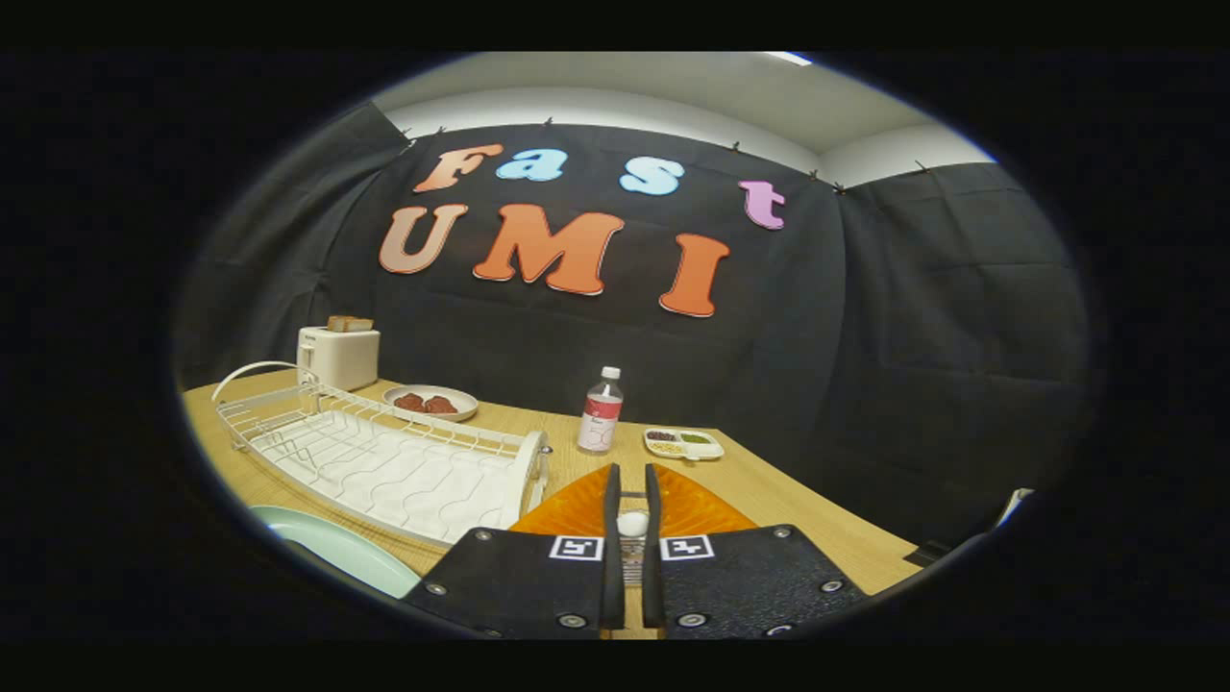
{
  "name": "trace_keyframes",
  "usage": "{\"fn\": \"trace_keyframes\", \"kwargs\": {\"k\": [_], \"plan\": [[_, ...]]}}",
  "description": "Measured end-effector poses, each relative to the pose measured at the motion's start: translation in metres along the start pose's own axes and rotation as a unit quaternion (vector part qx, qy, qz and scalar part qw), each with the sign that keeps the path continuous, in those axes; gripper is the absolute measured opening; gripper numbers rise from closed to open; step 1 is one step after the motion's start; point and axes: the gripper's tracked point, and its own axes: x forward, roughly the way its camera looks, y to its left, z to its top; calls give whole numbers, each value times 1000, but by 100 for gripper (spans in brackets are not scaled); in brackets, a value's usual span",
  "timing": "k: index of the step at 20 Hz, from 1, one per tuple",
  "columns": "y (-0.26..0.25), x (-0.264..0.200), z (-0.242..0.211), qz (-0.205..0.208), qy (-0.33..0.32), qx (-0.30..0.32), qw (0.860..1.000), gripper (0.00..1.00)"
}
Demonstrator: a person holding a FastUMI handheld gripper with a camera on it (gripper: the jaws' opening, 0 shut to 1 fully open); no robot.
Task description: Take the plate from the dish rack, then take the spoon from the basket and place it into the plate.
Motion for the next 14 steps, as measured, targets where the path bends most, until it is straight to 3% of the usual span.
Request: {"fn": "trace_keyframes", "kwargs": {"k": [14], "plan": [[2, -66, 49, 8, -44, -5, 999, 7]]}}
